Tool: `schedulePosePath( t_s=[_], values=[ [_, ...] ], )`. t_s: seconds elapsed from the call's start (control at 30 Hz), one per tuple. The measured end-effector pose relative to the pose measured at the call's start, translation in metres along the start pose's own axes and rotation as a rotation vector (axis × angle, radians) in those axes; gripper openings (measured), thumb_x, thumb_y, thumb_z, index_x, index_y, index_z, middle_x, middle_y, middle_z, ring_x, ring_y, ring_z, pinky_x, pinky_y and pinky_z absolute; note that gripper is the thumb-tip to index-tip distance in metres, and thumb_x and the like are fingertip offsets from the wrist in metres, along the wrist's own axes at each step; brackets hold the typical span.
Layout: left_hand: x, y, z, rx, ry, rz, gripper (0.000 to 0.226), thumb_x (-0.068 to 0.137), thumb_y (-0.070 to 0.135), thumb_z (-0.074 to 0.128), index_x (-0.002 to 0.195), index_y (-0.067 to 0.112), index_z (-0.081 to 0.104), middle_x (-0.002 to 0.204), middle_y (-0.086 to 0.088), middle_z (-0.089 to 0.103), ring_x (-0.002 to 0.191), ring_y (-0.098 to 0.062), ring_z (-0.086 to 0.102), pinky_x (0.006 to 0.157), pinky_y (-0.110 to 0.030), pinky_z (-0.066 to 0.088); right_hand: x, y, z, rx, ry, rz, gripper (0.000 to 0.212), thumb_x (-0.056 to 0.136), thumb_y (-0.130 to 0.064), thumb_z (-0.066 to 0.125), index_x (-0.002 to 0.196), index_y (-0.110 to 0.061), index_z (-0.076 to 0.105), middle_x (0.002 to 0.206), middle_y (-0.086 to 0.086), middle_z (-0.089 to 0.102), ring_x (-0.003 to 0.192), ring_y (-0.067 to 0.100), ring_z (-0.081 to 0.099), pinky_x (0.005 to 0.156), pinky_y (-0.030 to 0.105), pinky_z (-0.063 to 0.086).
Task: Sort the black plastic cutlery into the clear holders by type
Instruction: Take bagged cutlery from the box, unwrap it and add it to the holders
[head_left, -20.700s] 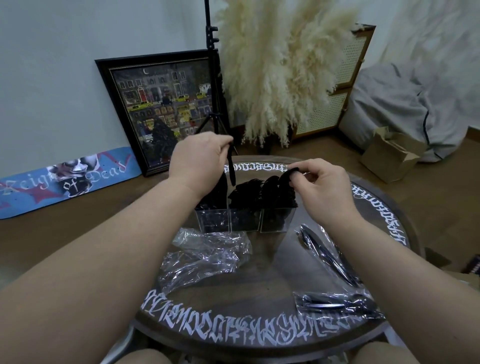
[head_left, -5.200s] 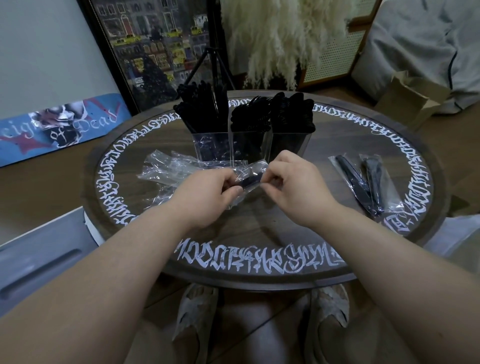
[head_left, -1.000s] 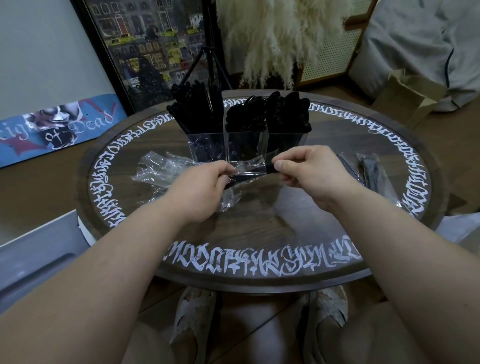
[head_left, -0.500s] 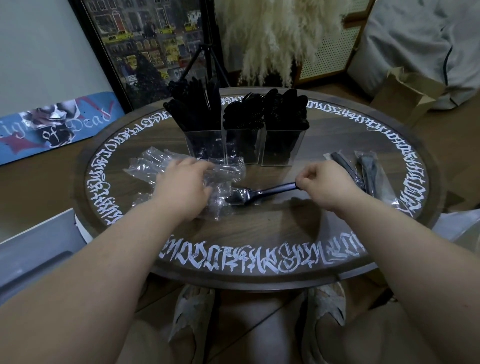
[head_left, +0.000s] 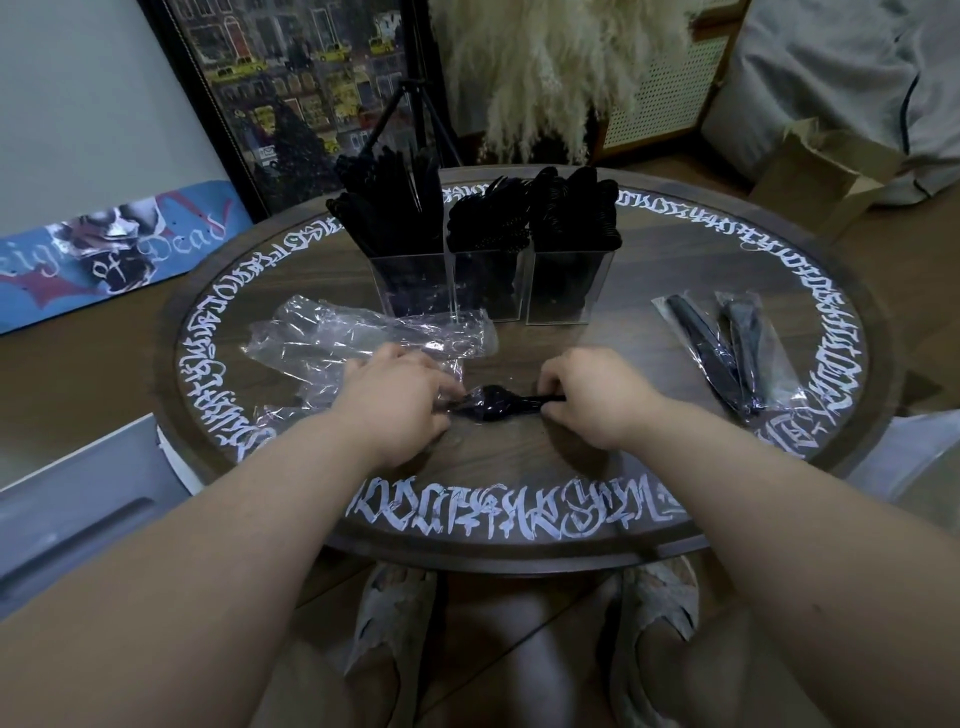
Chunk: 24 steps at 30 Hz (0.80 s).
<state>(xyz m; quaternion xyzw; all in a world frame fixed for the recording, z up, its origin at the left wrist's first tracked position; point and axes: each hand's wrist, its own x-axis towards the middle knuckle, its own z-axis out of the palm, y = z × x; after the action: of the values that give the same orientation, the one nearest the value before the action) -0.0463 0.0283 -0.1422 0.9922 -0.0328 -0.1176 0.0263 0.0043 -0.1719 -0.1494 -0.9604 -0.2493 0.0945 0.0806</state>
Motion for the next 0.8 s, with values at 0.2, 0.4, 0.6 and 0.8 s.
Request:
schedulePosePath(
  t_s=[0.2,0.4,0.6,0.8],
  values=[
    [0.003,-0.002,0.0,0.044,0.01,-0.054,0.041,0.09,0.049,0.054,0.13,0.041,0.051,0.144,0.007,0.041,0.136,-0.024,0.025,0.106,-0.051,0.027,-0.013,0.022,-0.008,-0.043,-0.079,0.188,0.022,0.093,-0.027,0.055,0.101,-0.008,0.062,0.103,0.011,0.064,0.098,0.032,0.059,0.073,0.03,0.043],
    [0.007,0.015,-0.012,-0.155,0.361,-0.06,0.054,0.089,0.053,0.054,0.138,0.031,0.046,0.135,0.005,0.047,0.124,-0.021,0.041,0.101,-0.041,0.036,-0.021,0.024,-0.02,0.464,0.027,0.229,0.024,0.088,-0.02,0.066,0.066,-0.018,0.055,0.064,0.0,0.055,0.061,0.014,0.051,0.047,0.013,0.033],
    [0.014,0.041,-0.015,-0.602,0.317,-0.094,0.043,0.087,0.034,0.065,0.128,0.022,0.056,0.112,0.009,0.066,0.101,-0.015,0.061,0.093,-0.03,0.047,-0.022,0.017,-0.024,0.794,0.056,0.215,0.021,0.085,-0.017,0.071,0.072,-0.018,0.054,0.067,-0.003,0.052,0.062,0.011,0.047,0.059,0.023,0.037],
    [0.02,0.048,-0.011,-0.353,0.304,0.039,0.025,0.092,0.024,0.059,0.116,0.025,0.066,0.116,0.004,0.061,0.106,-0.017,0.057,0.093,-0.031,0.045,-0.016,0.027,-0.023,0.697,0.095,0.26,0.012,0.086,-0.011,0.064,0.097,-0.013,0.06,0.077,-0.002,0.058,0.076,0.017,0.055,0.066,0.025,0.04]
  ],
)
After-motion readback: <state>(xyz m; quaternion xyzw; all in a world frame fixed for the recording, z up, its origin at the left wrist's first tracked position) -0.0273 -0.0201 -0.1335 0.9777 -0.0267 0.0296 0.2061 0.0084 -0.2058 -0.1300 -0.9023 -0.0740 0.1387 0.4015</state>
